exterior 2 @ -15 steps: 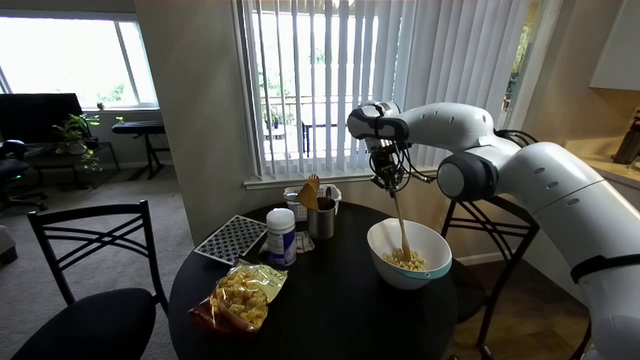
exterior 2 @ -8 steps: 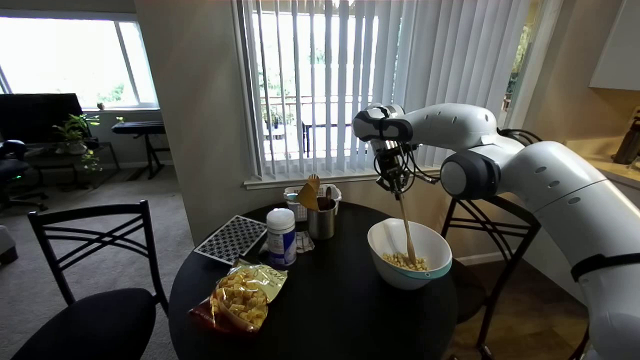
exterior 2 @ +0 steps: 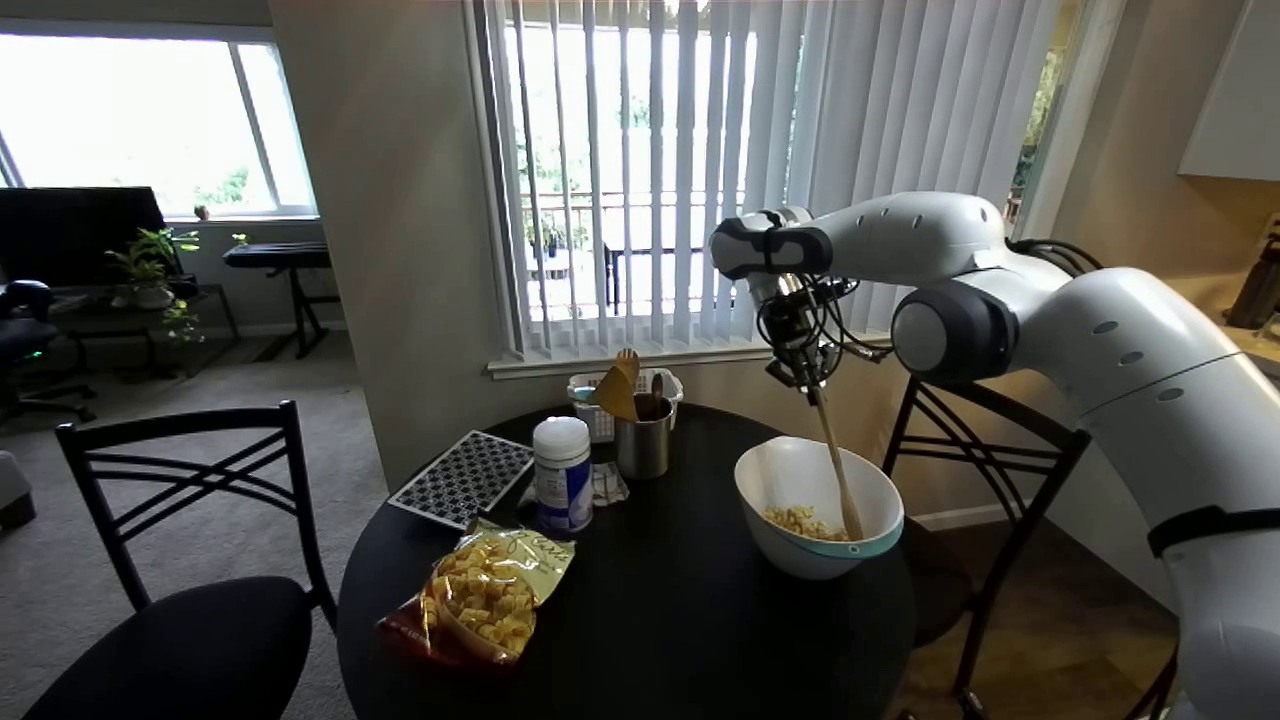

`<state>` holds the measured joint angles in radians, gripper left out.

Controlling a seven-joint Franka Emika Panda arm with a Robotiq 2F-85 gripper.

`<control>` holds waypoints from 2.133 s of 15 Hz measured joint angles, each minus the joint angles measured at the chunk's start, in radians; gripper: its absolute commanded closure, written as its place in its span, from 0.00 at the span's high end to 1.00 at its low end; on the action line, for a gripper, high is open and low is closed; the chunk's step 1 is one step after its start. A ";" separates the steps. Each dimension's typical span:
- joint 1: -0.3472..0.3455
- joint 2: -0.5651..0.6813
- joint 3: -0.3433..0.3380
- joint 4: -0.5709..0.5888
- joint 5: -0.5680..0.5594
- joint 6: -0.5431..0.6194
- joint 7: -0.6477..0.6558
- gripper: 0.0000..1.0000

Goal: Use the wooden spoon to stir in the bowl

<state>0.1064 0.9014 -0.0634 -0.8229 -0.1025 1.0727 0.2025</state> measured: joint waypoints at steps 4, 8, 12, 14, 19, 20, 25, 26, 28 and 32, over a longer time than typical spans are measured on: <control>0.000 -0.044 0.008 -0.070 0.003 -0.043 -0.004 0.03; 0.000 -0.082 0.022 -0.131 0.004 -0.043 -0.020 0.03; 0.005 -0.112 0.036 -0.184 0.004 -0.020 -0.023 0.03; 0.007 -0.123 0.044 -0.211 0.004 0.000 -0.024 0.03; 0.015 -0.136 0.064 -0.255 0.003 0.041 -0.044 0.03; 0.016 -0.138 0.071 -0.261 0.003 0.047 -0.049 0.03; 0.016 -0.139 0.111 -0.282 0.017 0.085 -0.101 0.03; 0.017 -0.140 0.121 -0.283 0.021 0.098 -0.115 0.03; 0.018 -0.140 0.140 -0.283 0.030 0.125 -0.134 0.03; 0.032 -0.142 0.151 -0.283 0.031 0.184 -0.139 0.03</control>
<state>0.1384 0.7594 0.0878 -1.1061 -0.0715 1.2570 0.0640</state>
